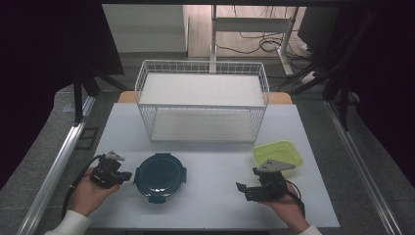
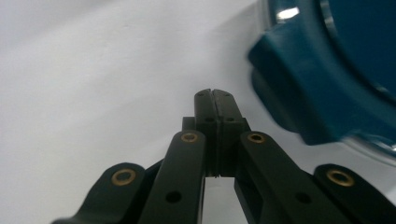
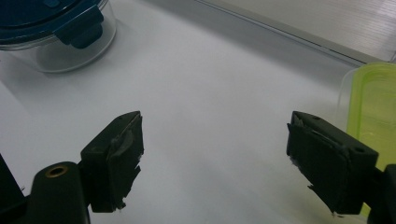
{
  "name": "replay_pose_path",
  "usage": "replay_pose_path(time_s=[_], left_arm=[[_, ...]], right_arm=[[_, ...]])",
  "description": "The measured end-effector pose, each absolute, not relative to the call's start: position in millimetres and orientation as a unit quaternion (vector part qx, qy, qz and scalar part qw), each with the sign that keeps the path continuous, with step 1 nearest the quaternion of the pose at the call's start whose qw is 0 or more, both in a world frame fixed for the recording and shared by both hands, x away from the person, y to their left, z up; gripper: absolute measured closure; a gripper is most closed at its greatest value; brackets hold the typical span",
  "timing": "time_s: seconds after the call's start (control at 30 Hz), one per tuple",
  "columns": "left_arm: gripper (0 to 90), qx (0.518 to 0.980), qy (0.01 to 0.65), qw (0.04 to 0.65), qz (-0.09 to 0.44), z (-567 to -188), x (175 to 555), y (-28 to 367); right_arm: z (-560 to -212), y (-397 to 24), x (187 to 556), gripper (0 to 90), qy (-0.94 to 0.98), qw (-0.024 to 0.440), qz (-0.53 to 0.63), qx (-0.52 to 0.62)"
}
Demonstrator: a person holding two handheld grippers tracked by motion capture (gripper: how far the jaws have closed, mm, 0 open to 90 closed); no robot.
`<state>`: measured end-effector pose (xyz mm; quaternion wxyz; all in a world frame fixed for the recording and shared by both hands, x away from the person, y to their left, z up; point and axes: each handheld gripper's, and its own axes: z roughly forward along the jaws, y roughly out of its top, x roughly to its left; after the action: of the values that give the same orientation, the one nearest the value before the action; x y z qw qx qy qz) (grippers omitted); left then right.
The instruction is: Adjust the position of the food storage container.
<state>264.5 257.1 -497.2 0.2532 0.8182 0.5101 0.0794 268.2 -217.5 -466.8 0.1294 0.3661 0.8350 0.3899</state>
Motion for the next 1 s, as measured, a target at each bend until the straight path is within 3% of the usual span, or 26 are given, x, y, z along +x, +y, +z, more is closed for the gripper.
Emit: replay_pose_path(time_s=[1.0], left_arm=[[90.0,0.805,0.522,0.277,0.052,-500.0,261.0,232.4]], right_arm=[[-462.5,-221.5,270.9,18.7,0.826,0.133,0.393,0.381]])
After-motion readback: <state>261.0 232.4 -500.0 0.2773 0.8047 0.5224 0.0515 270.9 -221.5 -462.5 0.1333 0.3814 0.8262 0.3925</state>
